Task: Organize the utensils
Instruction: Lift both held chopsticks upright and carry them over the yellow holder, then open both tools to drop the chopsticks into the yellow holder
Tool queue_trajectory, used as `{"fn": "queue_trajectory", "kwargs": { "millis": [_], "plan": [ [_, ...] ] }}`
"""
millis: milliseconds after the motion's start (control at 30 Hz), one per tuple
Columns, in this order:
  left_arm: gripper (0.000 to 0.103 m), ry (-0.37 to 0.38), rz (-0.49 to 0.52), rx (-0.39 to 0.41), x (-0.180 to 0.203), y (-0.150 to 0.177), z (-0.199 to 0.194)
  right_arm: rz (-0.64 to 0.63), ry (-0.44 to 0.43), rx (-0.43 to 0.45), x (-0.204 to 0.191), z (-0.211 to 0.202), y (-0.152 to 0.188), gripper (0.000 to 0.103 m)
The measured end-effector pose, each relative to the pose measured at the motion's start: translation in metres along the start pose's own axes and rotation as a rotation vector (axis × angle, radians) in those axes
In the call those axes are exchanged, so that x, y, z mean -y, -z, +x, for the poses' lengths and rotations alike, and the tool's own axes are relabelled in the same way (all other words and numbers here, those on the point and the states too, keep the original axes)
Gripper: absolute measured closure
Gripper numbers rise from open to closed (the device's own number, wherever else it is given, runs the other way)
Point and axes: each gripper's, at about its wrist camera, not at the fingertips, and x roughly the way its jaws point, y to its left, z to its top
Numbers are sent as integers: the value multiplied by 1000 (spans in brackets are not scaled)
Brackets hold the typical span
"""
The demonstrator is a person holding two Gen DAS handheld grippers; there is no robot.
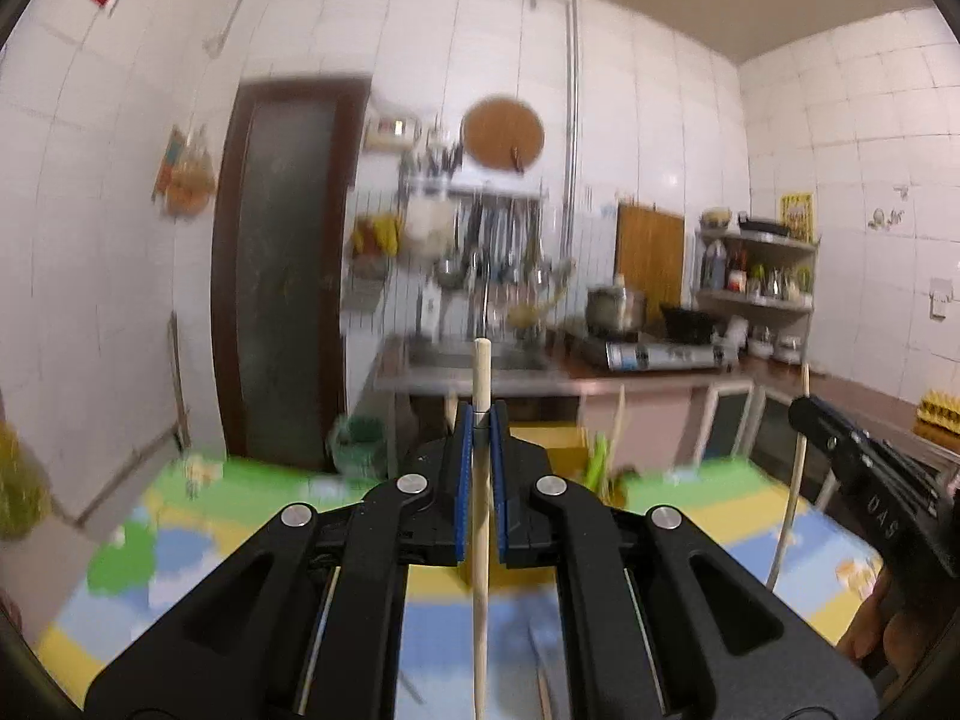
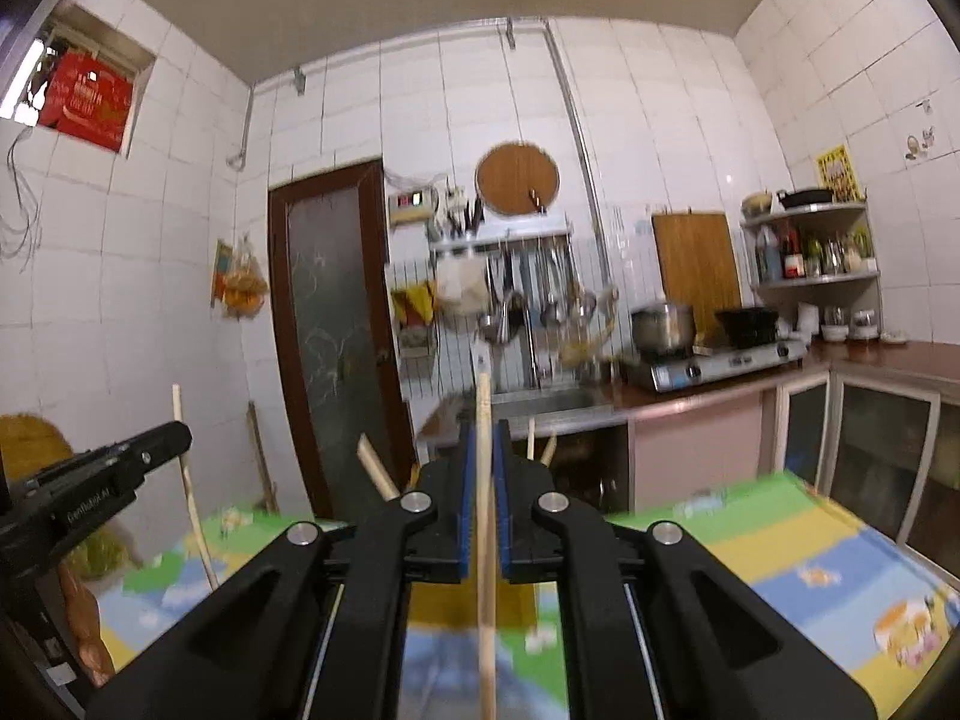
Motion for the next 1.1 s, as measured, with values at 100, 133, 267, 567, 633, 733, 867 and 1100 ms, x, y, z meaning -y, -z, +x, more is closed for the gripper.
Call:
{"fn": "queue_trajectory", "kwargs": {
  "millis": [100, 133, 267, 567, 633, 733, 867, 1100],
  "plan": [
    [98, -2, -4, 72, 4, -33, 27, 22, -6, 68, 4, 27, -26, 97],
    [98, -2, -9, 90, 5, -42, 36, 31, -16, 89, 6, 39, -34, 97],
    [98, -2, -53, 134, 6, -64, 77, 54, -23, 146, 8, 83, -54, 97],
    [98, 19, -90, 155, 15, -46, 156, 30, -13, 201, 2, 148, -39, 97],
    [98, 29, -95, 130, 16, -33, 170, 16, -8, 191, 3, 162, -28, 97],
    [98, 20, -74, 93, 20, -10, 192, 7, -12, 166, 8, 179, -13, 97],
    [98, 9, -80, 23, 15, 18, 211, 5, -7, 100, 14, 198, 16, 97],
    [81, -12, -63, -115, 1, 30, 209, -4, -3, -53, 22, 199, 32, 49]
  ]
}}
